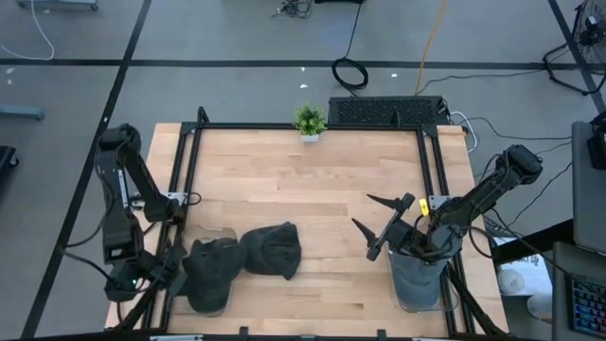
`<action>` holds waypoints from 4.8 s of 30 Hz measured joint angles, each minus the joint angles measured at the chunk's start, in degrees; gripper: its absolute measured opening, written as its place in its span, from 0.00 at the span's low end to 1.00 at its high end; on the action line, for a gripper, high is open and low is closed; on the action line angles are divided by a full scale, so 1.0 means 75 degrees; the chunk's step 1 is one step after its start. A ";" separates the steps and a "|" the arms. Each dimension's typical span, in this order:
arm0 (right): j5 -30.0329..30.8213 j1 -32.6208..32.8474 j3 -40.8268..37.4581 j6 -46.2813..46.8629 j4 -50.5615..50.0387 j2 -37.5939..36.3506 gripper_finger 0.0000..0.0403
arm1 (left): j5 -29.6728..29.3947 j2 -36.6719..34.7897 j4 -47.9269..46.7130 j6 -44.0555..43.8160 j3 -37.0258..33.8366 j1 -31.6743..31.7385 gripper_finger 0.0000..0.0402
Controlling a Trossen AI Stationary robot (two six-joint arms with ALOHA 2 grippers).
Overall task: Pick & Place hat
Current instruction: Put the right black cap into the left transparent bin
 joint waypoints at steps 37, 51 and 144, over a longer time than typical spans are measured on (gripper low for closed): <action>0.0001 0.0037 0.0000 0.0420 -0.0090 0.0000 0.79 | -0.4963 -0.2209 -0.1458 0.8308 0.1236 0.0442 0.68; -0.0801 0.0350 0.0000 0.0665 -0.0085 0.0000 0.79 | -0.0717 0.0698 0.2138 1.1759 0.1274 0.2033 0.57; -0.1198 0.0182 0.0000 0.0222 -0.0087 0.0003 0.79 | 0.3169 0.3646 -0.3415 0.2202 0.2474 0.2900 0.00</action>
